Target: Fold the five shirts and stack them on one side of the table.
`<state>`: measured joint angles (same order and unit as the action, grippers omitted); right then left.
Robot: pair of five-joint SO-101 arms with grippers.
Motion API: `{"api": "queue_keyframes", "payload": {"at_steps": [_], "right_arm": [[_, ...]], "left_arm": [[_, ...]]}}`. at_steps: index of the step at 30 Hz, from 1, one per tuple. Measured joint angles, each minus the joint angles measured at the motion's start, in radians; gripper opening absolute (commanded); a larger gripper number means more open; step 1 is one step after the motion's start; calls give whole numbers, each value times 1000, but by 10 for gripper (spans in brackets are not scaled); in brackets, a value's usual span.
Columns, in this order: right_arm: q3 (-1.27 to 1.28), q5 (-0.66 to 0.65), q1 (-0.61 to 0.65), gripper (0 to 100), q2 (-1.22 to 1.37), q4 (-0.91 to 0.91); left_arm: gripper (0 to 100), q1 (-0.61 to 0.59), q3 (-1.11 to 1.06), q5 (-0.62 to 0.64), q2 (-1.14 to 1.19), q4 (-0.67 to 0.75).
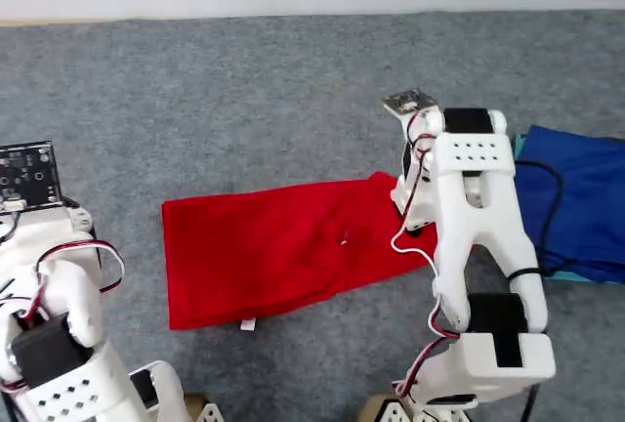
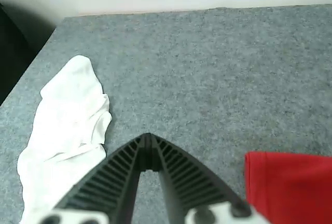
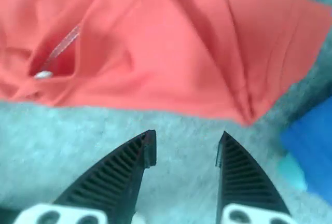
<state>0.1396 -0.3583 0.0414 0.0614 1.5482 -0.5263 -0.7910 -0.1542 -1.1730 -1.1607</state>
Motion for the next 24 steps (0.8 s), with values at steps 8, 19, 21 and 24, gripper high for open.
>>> {"api": "queue_keyframes", "payload": {"at_steps": [8,19,21,24], "right_arm": [[-3,-43,-15,205,158,-140],[-150,-48,-87,204,331,-138],[-152,-61,-87,204,331,-127],[-152,-71,-81,203,331,-109]], "left_arm": [[4,0,0,0,0,0],[4,0,0,-57,0,-6],[4,0,0,-57,0,-15],[4,0,0,-57,0,-17]]}}
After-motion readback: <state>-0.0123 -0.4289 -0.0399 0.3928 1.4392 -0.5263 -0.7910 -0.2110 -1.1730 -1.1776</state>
